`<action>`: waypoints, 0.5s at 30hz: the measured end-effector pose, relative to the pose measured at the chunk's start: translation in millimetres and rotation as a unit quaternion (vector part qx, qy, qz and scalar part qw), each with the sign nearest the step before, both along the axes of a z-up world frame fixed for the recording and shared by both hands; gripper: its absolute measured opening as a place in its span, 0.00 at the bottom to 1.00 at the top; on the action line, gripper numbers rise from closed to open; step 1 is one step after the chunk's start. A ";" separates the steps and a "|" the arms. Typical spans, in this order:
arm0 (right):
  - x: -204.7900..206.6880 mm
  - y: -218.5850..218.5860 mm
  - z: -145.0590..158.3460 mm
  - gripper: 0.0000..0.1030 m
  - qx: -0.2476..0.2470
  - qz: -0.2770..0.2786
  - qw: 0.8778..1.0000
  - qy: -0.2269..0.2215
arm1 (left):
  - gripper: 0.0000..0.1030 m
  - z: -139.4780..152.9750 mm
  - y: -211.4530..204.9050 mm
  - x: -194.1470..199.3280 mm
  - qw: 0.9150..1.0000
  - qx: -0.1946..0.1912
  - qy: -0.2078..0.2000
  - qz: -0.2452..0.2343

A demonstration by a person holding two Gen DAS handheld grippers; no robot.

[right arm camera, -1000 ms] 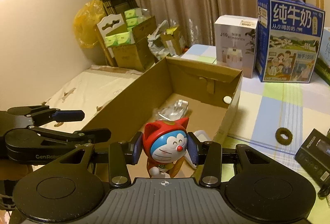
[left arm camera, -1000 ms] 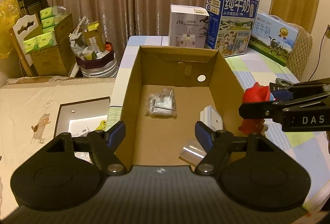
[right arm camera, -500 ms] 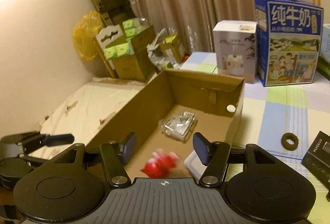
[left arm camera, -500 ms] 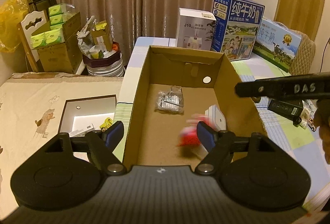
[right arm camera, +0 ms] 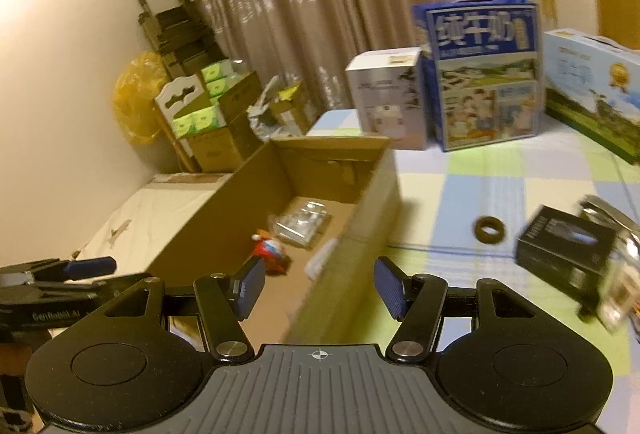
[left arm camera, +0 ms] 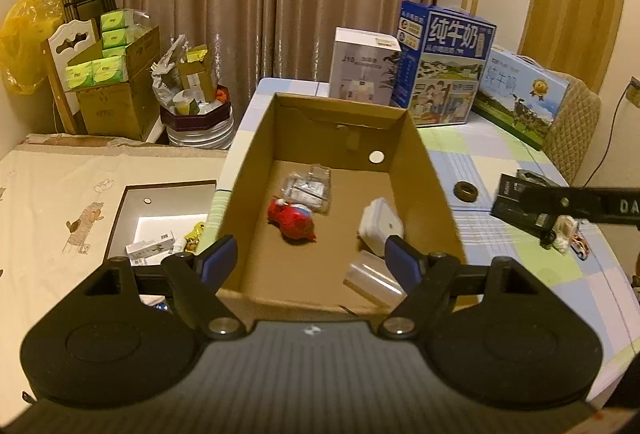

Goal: Organize objects
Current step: 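Move both tools back toward the black box and silver bag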

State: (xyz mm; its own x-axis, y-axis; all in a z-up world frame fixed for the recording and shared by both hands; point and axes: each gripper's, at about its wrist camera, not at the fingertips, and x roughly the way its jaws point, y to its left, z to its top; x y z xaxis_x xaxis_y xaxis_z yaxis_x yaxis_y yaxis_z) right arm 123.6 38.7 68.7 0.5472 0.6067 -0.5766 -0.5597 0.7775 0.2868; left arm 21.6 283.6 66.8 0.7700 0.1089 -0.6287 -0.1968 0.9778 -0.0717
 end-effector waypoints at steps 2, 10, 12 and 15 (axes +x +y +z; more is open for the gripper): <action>-7.2 -13.7 1.4 0.56 0.001 -0.010 1.000 0.000 | 0.75 1.6 -8.5 -3.4 1.000 -0.004 0.000 -0.002; -32.0 -63.8 7.7 0.56 -0.015 -0.034 0.999 -0.018 | 0.78 7.9 -51.5 -11.6 1.000 -0.010 -0.004 -0.016; -36.0 -77.0 9.2 0.56 -0.017 -0.043 0.999 -0.022 | 0.78 9.9 -63.1 -11.4 1.000 -0.012 -0.006 -0.022; -40.1 -99.4 10.5 0.56 -0.021 -0.057 0.998 -0.021 | 0.78 12.2 -82.5 -9.1 0.999 -0.016 -0.004 -0.034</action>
